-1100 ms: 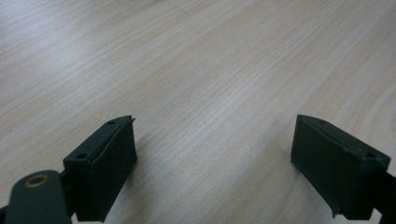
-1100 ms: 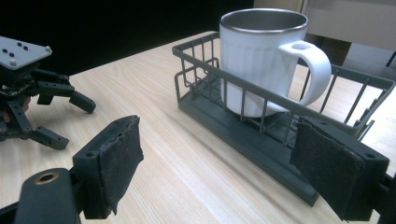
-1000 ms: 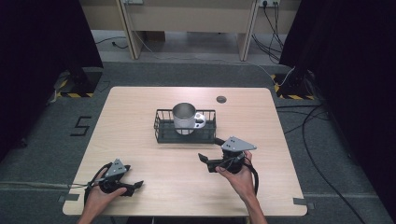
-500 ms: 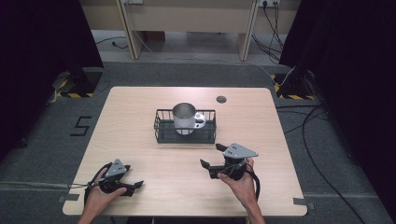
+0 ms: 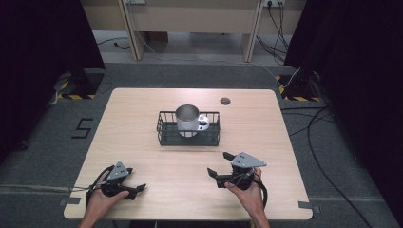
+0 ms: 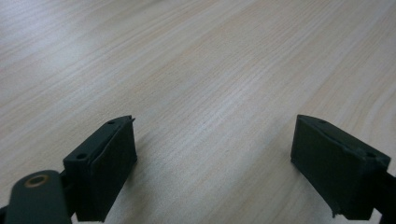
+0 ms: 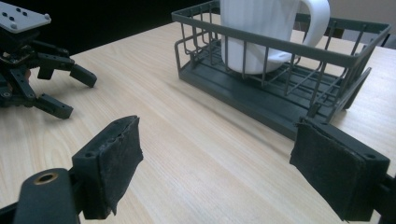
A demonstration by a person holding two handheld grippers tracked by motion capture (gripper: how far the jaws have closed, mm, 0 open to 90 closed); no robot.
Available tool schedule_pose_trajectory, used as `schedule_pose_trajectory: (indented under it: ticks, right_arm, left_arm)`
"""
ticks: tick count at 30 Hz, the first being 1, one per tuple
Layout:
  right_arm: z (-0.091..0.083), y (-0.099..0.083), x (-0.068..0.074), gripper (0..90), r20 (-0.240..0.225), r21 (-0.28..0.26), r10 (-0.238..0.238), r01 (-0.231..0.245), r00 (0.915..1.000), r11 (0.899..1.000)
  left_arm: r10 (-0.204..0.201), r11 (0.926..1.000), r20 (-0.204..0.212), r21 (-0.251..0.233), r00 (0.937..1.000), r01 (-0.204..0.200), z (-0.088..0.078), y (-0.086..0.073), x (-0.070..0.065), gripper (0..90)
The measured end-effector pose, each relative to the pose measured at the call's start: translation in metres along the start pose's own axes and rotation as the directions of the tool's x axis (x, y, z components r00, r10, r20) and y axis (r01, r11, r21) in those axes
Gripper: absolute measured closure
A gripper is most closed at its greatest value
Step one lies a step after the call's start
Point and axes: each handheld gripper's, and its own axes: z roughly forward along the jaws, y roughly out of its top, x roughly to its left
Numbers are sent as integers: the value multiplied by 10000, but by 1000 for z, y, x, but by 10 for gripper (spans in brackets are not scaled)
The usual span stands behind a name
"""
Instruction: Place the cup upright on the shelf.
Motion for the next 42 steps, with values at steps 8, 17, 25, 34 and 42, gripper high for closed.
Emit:
schedule_pose_trajectory:
  ticks: [8,17,25,34,42]
  right_arm:
    - [-3,-9,-1,157,135,255,93,-97,9999,9996]
    - [-7,-23,-3,156,271,527,275,-289,9993,9982]
    - [-10,-33,-3,154,381,807,406,-436,9985,9958]
    - [-11,-40,-2,152,429,1100,455,-500,9980,9927]
    - [-13,-48,0,152,488,1371,466,-529,9977,9891]
  left_arm:
    - [4,10000,-3,1,10000,-4,0,0,0,132]
    - [2,10000,-5,0,10000,-2,0,0,0,132]
    - [2,10000,-2,-1,10000,-2,0,0,0,132]
    - [-8,10000,-11,-4,10000,8,0,0,0,132]
    - [-5,10000,-13,-3,10000,5,0,0,0,132]
